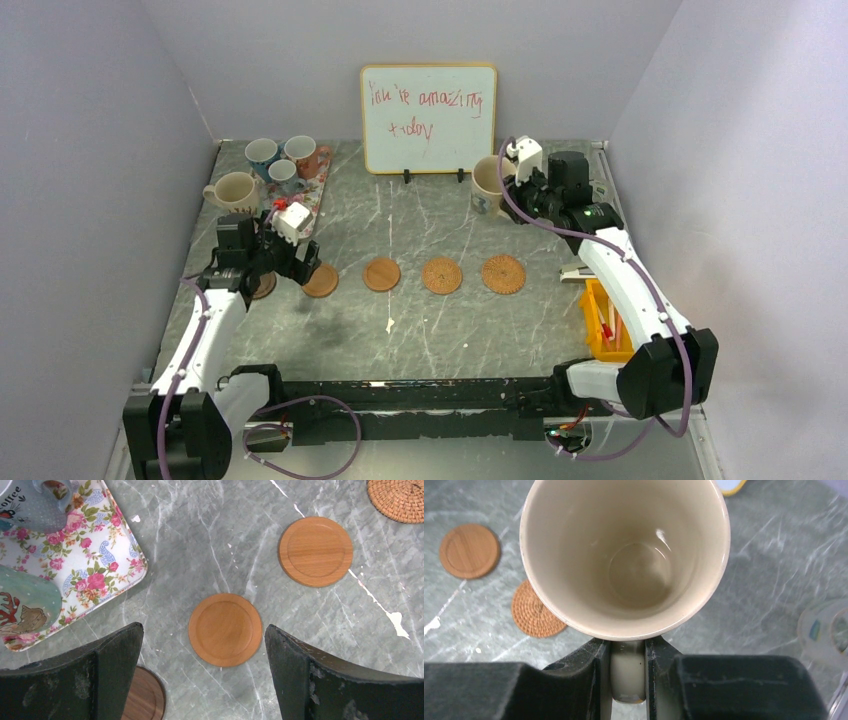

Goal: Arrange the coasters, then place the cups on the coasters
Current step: Pick up the cup at the center of the board, then place the cup on the coaster.

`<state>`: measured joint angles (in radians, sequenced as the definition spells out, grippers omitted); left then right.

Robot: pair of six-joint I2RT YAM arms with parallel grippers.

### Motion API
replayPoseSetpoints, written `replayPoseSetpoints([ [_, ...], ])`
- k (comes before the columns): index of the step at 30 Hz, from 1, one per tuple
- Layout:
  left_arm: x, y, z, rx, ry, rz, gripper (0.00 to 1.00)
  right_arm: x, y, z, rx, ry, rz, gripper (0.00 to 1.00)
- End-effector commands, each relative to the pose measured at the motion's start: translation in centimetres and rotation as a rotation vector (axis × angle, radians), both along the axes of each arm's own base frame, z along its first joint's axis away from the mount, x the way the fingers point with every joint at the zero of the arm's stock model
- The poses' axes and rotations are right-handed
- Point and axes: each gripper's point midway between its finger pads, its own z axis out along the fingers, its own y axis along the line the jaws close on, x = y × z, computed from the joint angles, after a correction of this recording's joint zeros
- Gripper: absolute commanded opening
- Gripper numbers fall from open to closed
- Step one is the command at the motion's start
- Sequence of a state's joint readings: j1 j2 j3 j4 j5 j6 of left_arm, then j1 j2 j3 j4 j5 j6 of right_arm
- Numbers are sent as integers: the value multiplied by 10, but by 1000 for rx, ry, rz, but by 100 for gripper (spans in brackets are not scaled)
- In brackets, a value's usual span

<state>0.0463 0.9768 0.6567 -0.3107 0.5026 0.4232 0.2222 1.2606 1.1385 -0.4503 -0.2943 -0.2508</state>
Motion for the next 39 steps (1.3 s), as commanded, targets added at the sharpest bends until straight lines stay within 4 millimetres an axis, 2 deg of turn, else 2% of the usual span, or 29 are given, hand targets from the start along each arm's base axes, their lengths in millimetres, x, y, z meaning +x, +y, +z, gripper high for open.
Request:
replayPoseSetpoints([
  [1,0,-9,24,-33,-104,-43,96,-4,1,36,35,-193,53,0],
  [6,0,-11,17,-36,-88,-61,96,-21,-9,37,32,-254,18,0],
  [23,-8,-19,15,-38,-99,-128,96,-20,-40,3,-19,-208,-121,0],
  [36,-12,-22,13,-33,-99,-165,96,-40,-46,-11,21,-178,-31,0],
  [39,-13,-23,14,-33,-102,-173,96,-40,-45,-15,24,-179,-19,0],
])
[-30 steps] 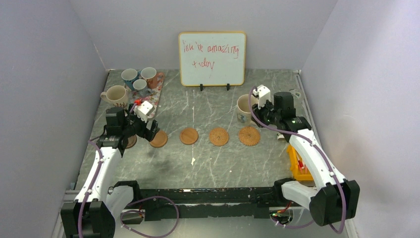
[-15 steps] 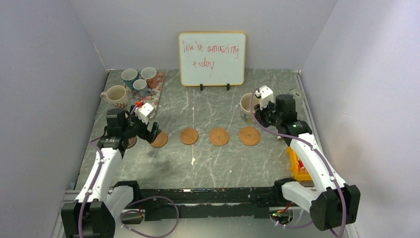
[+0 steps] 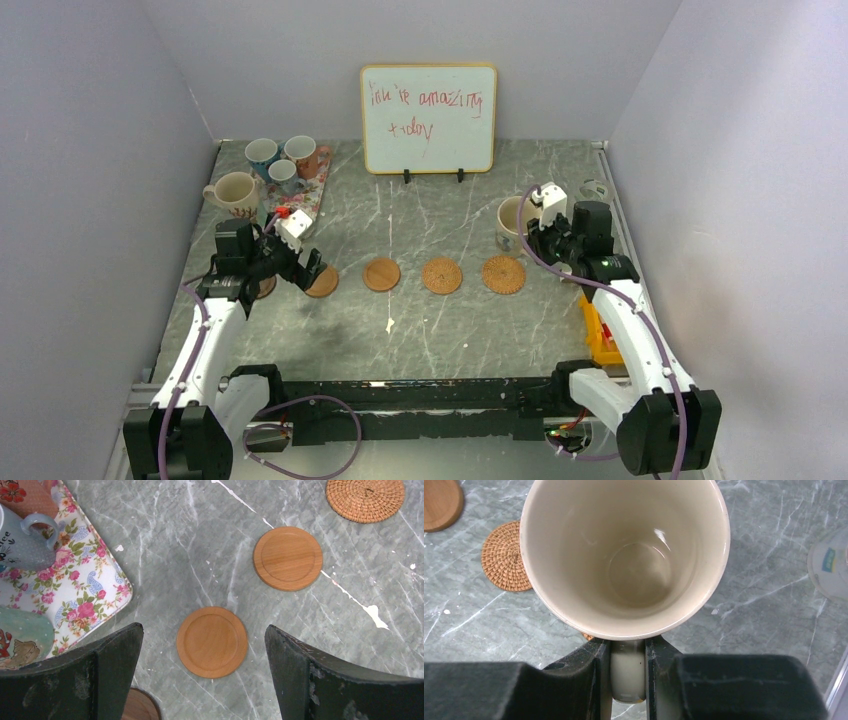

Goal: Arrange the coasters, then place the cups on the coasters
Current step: Place the cup on the coaster.

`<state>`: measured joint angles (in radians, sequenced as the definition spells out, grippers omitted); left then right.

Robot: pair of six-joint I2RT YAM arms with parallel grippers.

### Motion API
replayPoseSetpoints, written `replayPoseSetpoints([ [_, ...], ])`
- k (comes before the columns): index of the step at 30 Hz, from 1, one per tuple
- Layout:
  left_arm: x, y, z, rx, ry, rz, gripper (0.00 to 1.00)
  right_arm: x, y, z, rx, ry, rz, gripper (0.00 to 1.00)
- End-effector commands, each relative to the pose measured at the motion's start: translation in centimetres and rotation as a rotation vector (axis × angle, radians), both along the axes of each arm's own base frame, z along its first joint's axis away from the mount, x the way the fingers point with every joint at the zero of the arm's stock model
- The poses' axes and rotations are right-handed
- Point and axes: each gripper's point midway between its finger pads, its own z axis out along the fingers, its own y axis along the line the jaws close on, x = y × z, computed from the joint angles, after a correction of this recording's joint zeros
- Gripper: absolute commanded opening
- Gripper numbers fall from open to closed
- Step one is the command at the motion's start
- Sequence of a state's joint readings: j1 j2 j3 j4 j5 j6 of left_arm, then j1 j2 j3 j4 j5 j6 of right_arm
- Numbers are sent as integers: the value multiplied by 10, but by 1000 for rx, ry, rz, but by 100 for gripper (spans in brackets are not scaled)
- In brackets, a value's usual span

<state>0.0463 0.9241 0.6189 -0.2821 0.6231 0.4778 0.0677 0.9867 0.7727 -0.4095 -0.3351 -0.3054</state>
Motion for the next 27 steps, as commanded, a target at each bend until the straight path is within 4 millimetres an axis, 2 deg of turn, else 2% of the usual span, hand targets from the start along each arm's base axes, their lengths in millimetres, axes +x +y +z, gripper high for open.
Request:
replayPoseSetpoints([
  [1,-4,-6,6,-7,-28,-51,96,19,11,44,41,-204,74,0],
  [4,-7,-7,8,-3,-33,-59,96,20,13,31,57,-141,83,0],
  [8,-9,-6,13,3,-69,-54,96,19,15,24,72,-95,107,0],
  [16,-6,-6,6,-1,-36,-61,96,15,14,35,66,-169,116,0],
  [20,-1,-3,16,-7,-44,-22,96,13,16,36,70,-176,124,0],
  [24,-5,-2,15,2,-53,-19,96,12,19,31,82,-150,145,0],
  [27,-14,-10,9,-12,-65,-76,96,13,20,31,74,-139,156,0],
])
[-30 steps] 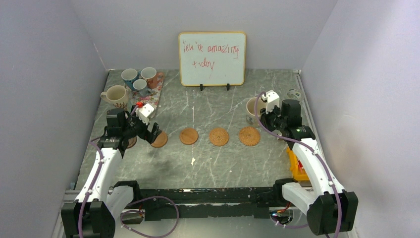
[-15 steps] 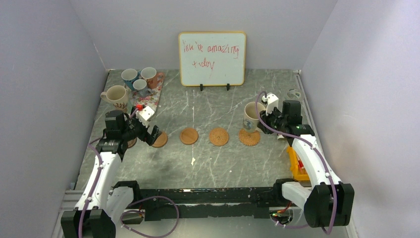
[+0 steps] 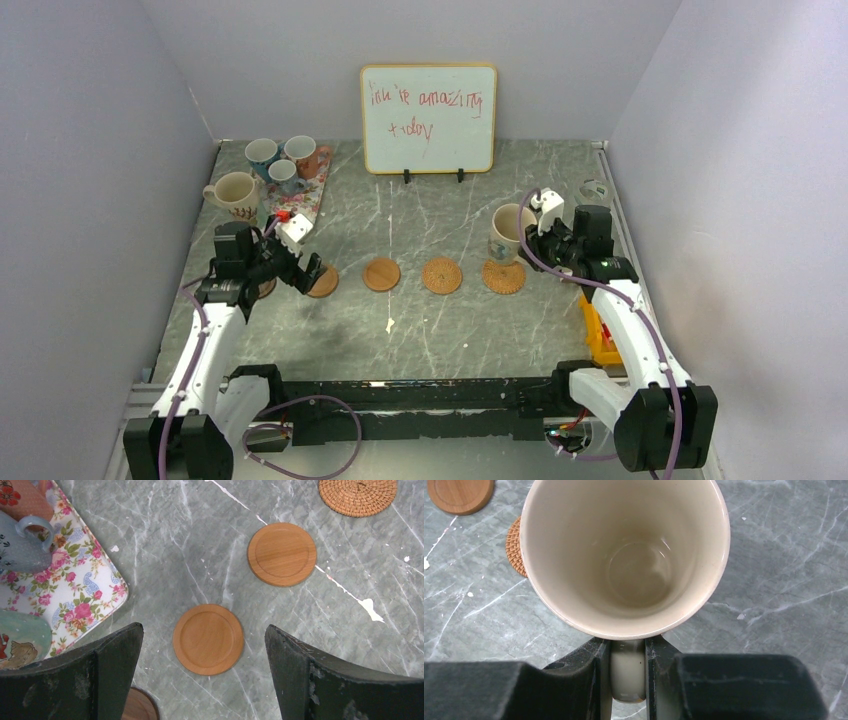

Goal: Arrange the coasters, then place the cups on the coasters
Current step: Place the cup on the coaster.

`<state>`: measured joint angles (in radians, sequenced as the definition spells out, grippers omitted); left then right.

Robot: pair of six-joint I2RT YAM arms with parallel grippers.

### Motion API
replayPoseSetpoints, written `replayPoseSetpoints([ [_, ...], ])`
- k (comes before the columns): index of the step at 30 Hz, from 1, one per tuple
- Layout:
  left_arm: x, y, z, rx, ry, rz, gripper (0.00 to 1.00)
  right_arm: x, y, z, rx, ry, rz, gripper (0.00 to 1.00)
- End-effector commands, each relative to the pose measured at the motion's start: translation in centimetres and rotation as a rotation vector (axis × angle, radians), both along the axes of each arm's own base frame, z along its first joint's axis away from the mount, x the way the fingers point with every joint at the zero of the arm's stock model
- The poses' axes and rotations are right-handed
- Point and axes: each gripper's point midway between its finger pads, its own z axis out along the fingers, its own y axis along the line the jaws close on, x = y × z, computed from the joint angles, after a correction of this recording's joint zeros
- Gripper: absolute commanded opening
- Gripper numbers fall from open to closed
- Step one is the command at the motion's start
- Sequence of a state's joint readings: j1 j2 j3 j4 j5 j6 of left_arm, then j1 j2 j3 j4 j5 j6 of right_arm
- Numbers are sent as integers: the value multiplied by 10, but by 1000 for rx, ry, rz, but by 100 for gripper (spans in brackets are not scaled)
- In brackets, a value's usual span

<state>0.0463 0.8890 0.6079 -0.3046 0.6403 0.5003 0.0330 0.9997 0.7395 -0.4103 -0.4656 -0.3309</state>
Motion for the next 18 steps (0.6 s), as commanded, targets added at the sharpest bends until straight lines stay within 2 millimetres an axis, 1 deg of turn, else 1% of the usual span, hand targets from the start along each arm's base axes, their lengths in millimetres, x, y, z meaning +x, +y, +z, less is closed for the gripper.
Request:
replayPoseSetpoints([
  [1,-10,-9,6,-15,-52,-67,96,22,9,44,21,-179,64,0],
  [7,-17,-10,5,-10,-76,-80,96,18,9,42,9,-204,82,0],
  [11,-16,-8,-2,-1,-65,-70,96,17,8,43,-1,-202,89,0],
  [14,-17,-8,-4,1,-56,-72,96,14,10,39,3,-201,119,0],
  [18,-17,-8,-3,3,-67,-70,96,12,13,36,10,-190,140,0],
])
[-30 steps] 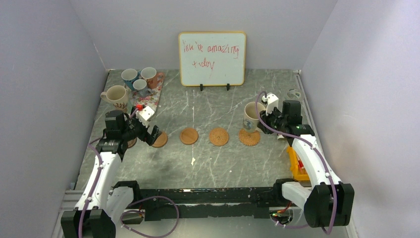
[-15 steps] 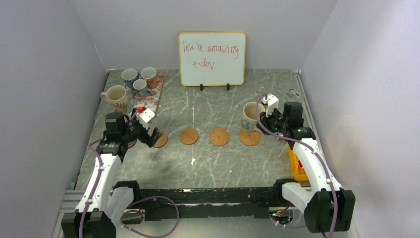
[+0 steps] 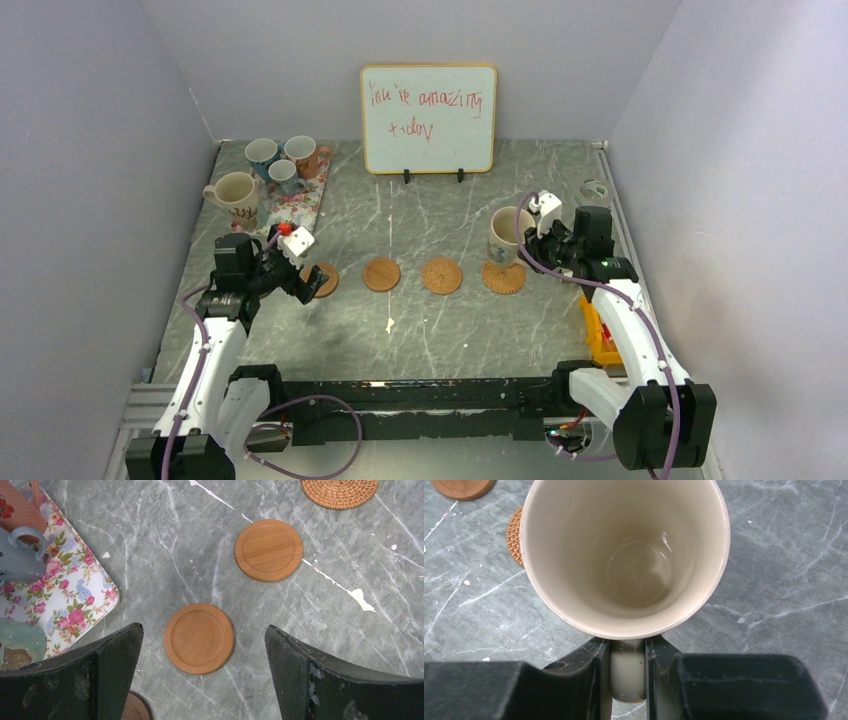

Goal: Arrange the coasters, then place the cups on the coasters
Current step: Place the cup on the coaster.

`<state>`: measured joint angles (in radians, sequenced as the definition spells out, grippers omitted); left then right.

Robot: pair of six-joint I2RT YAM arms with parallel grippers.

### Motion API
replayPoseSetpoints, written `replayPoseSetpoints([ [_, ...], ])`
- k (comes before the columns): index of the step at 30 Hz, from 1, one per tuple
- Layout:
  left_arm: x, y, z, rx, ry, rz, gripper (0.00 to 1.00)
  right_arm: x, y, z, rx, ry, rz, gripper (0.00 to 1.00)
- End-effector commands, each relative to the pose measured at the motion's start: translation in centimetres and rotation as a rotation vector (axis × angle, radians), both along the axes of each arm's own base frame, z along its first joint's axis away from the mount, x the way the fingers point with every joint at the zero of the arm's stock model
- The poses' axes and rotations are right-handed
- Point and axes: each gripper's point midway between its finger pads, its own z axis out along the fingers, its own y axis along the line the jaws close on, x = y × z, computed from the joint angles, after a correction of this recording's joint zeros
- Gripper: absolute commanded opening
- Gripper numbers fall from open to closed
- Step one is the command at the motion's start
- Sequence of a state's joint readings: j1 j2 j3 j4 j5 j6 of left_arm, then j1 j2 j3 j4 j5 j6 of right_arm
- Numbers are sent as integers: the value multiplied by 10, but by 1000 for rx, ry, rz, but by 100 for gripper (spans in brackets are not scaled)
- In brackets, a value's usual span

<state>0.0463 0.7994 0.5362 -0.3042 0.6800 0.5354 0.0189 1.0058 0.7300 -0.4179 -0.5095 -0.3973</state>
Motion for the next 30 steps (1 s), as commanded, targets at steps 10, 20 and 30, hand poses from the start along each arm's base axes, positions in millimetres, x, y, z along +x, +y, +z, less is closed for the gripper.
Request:
replayPoseSetpoints([
  [10,-1,-1,1,7,-27,-20,96,6,18,31,32,-149,173,0],
  [20,-2,-3,1,6,-30,-33,96,3,2,30,43,-164,144,0],
  [30,-4,-3,1,7,-31,-40,96,1,-5,22,60,-145,143,0],
])
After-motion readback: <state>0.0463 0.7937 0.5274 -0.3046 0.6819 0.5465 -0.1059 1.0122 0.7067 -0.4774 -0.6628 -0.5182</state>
